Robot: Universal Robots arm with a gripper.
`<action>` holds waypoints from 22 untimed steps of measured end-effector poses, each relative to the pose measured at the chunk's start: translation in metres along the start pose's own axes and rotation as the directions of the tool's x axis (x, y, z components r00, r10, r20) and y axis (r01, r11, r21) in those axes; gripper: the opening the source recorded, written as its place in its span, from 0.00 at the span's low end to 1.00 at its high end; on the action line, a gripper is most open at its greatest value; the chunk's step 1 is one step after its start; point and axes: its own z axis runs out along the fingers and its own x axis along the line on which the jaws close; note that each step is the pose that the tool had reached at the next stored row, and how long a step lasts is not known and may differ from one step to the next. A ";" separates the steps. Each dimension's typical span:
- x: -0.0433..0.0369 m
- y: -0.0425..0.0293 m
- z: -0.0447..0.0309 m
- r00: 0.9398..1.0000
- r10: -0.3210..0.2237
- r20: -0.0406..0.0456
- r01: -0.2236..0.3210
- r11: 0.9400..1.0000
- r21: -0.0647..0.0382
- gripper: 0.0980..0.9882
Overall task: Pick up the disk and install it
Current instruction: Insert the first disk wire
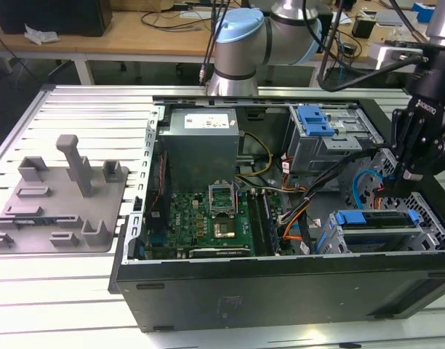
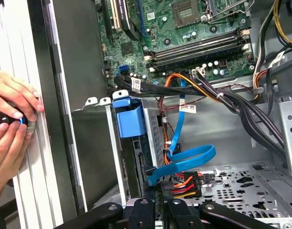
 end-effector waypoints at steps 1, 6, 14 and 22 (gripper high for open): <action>0.0021 0.0003 0.0006 1.000 0.000 0.011 0.000 1.000 0.001 0.08; 0.0132 0.0020 0.0037 0.998 0.001 0.059 -0.001 1.000 0.002 0.08; 0.0216 0.0045 0.0060 0.994 -0.023 0.108 0.022 1.000 0.011 0.08; 0.0258 0.0058 0.0071 0.991 -0.056 0.124 0.053 0.998 0.032 0.08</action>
